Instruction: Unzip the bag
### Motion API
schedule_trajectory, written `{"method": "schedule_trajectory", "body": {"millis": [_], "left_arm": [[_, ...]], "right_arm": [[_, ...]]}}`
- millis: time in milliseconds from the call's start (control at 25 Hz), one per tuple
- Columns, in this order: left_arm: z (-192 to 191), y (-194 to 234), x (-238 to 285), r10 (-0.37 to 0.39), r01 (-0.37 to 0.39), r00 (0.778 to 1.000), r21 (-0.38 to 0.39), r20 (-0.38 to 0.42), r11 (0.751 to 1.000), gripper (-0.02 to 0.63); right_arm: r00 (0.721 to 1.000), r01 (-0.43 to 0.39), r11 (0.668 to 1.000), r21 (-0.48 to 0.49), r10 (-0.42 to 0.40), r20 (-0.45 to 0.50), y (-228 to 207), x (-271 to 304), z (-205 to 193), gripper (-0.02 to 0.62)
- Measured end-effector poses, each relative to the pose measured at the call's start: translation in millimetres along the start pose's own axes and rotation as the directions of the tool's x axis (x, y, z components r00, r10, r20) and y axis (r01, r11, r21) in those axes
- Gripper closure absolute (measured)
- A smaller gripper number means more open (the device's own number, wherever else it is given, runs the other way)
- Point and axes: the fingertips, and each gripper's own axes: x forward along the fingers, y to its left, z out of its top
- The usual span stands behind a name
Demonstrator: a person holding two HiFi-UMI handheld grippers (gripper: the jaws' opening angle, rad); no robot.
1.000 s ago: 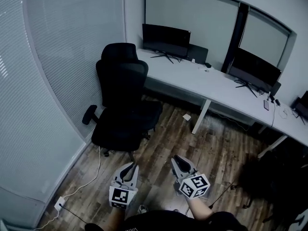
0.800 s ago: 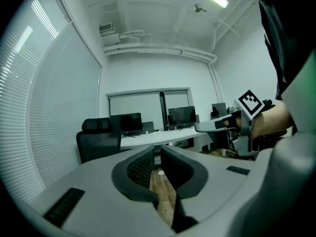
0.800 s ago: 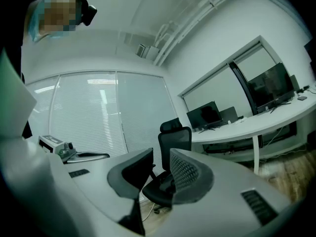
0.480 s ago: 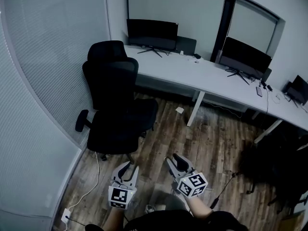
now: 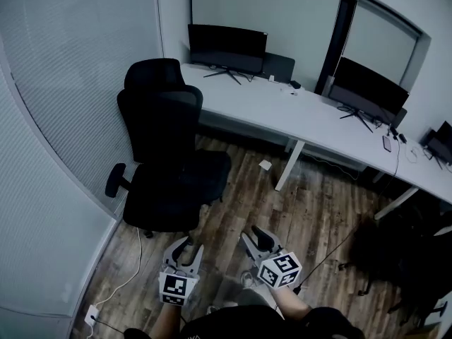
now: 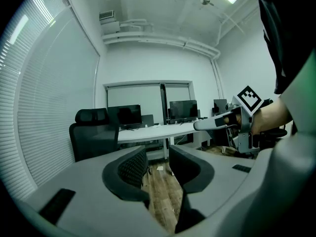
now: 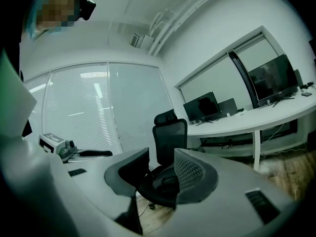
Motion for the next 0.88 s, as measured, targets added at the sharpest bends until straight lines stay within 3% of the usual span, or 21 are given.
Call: {"method": "schedule_trajectory", "body": {"millis": [520, 880], "left_arm": [[-6.5, -11.3, 108.7, 0.115, -0.116, 0.988, -0.002, -0.103, 0.993, 0.420], [-23.7, -15.7, 156.1, 0.200, -0.206, 0.966, -0.021, -0.167, 0.978, 0.408]], "right_arm": [[0.987, -0.106, 0.994, 0.019, 0.108, -0.120, -113.1, 50.0, -4.5, 0.428], [0.949, -0.225, 0.974, 0.016, 0.223, -0.221, -155.7, 93.8, -24.5, 0.428]]}}
